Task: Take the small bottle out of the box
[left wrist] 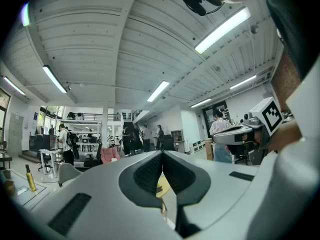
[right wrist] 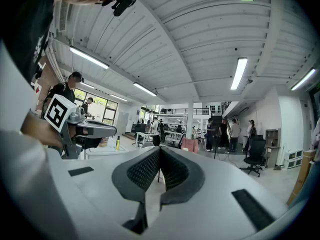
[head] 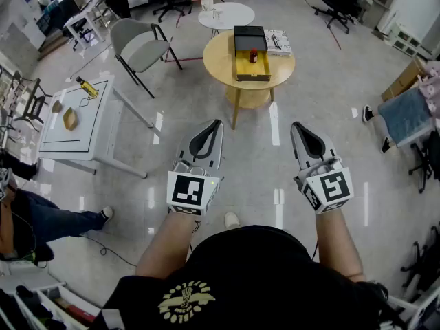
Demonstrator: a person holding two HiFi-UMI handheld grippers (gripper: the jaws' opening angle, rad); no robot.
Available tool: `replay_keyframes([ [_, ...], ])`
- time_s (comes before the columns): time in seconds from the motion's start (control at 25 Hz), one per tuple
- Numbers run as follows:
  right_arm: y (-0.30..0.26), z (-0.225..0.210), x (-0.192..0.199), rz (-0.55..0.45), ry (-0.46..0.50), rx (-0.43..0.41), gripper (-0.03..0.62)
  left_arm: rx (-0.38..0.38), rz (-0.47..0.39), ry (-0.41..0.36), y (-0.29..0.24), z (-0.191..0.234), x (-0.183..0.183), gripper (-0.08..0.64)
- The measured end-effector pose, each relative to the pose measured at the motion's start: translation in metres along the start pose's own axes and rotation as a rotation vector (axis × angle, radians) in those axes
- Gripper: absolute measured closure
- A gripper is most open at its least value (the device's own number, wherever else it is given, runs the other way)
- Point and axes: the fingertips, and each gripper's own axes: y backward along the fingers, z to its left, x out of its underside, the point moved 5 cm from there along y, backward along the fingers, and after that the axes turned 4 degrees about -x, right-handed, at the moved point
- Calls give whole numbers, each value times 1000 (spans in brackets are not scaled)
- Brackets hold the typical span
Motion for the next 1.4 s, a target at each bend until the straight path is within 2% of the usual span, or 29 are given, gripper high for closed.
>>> replay_keyframes([
  [0.36, -12, -1, 2, -17, -38, 8, 578, -3, 1, -14, -2, 17, 3, 545],
  [0.92, -40, 29, 2, 2, -1, -51, 577, 22, 10, 14, -5, 53, 20, 545],
  [1.12, -40, 24, 3, 14, -21, -35, 577, 30, 10, 21, -9, 52, 23, 545],
  [1.4, -50, 11, 9, 27, -6, -71, 577, 5, 20, 33, -20, 55, 30, 545],
])
